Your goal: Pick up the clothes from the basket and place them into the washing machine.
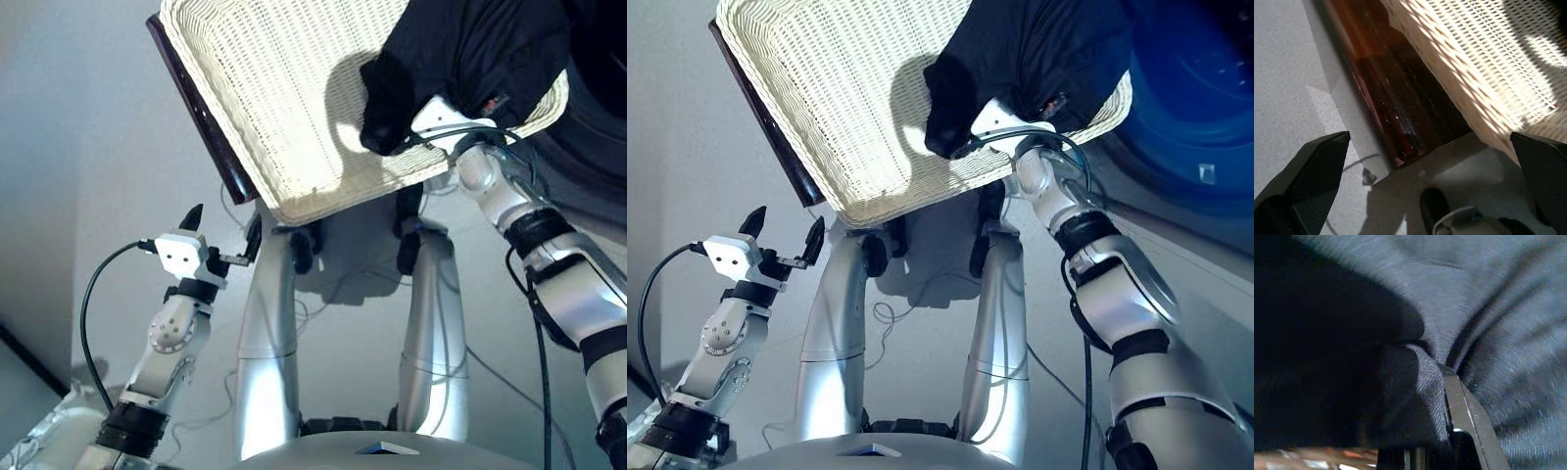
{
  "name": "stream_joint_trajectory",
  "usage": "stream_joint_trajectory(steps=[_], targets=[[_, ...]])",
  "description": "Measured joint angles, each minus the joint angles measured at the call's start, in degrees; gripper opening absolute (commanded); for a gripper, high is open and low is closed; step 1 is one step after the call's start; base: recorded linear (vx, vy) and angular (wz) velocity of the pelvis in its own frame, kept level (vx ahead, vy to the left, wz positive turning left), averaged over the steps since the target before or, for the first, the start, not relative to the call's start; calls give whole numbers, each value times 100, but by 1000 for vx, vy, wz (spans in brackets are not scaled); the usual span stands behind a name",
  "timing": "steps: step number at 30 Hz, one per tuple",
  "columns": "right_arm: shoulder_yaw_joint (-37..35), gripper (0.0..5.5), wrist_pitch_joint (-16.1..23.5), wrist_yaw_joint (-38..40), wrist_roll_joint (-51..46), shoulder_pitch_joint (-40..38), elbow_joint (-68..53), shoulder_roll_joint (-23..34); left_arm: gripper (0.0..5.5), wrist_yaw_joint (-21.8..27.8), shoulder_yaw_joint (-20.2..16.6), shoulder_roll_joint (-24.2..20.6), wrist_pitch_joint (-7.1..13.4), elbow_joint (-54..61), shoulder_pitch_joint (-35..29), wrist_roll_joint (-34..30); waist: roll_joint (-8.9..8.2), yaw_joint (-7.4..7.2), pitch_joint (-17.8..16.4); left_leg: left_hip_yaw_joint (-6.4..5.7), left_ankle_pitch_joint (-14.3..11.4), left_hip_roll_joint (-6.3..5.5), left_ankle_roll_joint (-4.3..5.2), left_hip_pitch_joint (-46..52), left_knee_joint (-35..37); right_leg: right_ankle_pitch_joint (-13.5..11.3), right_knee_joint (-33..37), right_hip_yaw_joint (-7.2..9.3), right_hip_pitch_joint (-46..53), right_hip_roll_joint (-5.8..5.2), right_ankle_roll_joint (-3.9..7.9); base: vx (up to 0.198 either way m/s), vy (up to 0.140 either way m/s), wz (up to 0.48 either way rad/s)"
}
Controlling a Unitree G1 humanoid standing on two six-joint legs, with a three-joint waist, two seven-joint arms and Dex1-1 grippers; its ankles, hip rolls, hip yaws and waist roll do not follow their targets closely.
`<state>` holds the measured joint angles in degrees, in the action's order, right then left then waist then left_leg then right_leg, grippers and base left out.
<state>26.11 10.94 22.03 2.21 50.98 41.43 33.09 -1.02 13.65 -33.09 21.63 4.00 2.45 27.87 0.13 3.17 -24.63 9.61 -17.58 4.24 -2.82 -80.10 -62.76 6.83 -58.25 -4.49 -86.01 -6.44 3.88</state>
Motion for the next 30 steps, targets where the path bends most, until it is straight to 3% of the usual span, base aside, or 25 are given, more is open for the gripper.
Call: stream_joint_trajectory(steps=[7,11,22,26,30], targets=[[-167,0,42,653,-78,-161,-135,-16,550,-69,96,-226,204,16,14,5,-26,17,-15,13,-53,-52,-136,-189,-171,40,-90,-62,-111,-47,101,0,0,0],[-169,0,34,868,37,-162,-155,-15,550,-118,79,-370,240,36,20,6,-106,11,-61,92,-77,-74,-188,-191,-168,45,-95,-157,-145,-50,129,0,0,0],[-151,0,-9,980,818,-161,-161,347,550,-118,-2,-486,332,30,25,5,-252,-4,-146,131,-112,-128,-265,-233,-237,78,-169,-225,-168,-88,202,0,0,0],[-148,0,467,439,-883,-161,-252,362,550,-88,-35,-474,267,-233,57,10,-319,-43,-181,145,-106,-130,-281,-232,-244,74,-158,-242,-162,-86,206,0,0,0],[-143,0,508,-571,-2740,-206,-667,506,550,130,-57,-451,59,-447,83,18,-457,-156,-252,143,-99,-128,-292,-199,-250,55,-140,-240,-117,-86,252,0,0,0]])
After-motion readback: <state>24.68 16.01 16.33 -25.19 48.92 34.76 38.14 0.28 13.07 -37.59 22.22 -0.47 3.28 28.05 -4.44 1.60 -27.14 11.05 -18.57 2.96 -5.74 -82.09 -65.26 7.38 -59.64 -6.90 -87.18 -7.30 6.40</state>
